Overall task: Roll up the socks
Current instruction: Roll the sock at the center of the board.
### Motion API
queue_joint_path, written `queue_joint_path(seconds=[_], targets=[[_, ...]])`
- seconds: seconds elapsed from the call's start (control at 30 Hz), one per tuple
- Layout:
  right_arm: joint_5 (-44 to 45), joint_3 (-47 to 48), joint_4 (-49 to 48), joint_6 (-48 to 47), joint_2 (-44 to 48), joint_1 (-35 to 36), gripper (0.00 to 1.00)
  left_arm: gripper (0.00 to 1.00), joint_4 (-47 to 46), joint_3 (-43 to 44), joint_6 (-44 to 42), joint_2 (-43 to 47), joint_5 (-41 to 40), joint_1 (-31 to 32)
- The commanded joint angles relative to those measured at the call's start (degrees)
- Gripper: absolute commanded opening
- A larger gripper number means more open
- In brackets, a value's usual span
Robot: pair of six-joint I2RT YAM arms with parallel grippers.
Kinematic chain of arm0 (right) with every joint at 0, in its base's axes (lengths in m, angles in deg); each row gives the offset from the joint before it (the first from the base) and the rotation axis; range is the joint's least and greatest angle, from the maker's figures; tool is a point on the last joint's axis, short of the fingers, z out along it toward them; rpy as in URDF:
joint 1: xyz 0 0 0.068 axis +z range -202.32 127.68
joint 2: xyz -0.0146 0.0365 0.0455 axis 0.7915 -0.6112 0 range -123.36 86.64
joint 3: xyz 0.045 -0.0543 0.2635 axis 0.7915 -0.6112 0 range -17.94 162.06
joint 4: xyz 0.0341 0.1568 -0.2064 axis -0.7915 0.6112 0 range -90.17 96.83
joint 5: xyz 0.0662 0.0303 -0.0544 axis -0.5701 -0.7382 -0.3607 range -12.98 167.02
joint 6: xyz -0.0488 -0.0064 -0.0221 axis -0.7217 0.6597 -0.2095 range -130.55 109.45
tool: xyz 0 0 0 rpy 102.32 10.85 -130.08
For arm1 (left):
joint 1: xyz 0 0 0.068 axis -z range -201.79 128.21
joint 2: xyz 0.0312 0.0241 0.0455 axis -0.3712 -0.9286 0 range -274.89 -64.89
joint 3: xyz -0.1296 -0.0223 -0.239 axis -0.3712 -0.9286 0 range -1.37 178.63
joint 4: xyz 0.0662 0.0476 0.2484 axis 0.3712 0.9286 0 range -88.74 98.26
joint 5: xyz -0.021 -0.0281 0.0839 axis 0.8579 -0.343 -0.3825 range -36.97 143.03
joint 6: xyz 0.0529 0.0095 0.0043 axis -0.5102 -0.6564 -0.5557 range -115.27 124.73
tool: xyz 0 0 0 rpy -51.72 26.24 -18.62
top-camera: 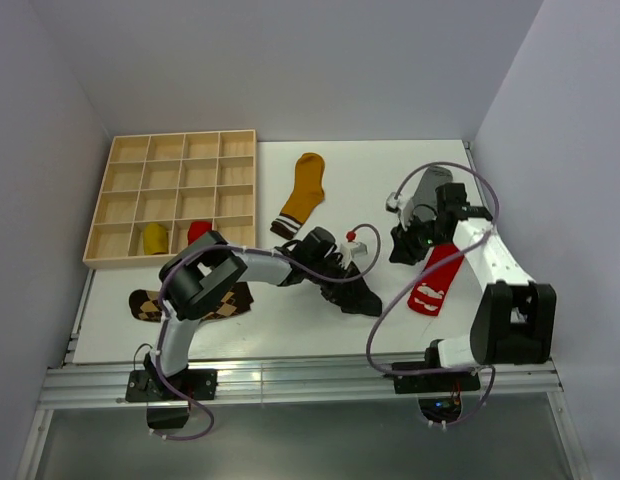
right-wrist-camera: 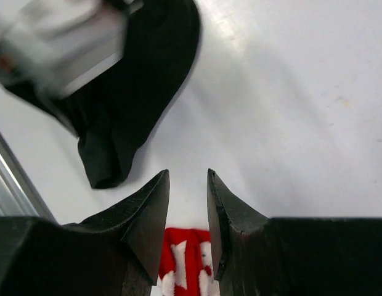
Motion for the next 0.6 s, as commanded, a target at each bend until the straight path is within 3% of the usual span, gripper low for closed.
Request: queue_joint_path(seconds=[0.0,0.13,0.37,0.57], targets=[[-2.1,-5.6,-3.9,-9.6,7.2,0.1,0.39,0.00,4.2,-2.6,7.2,-4.3,9.2,-1.9],[-4.6,-13.1,-4.2,-19.2,18.1,0.1,0.44,0.00,2.4,-1.9,11.3,-7.9,14.2,-3.9],[-6.7,-19.7,0.8,-28.5,26.9,2.9,0.52,0.00,3.2,0.8,15.5,-12.6,17.6,-6.0],[-0.1,-26.5,-0.7,-28.6,32.4,15.8,0.56,0.00,5.0,2.4,17.4,-15.6,17.3,-8.3]])
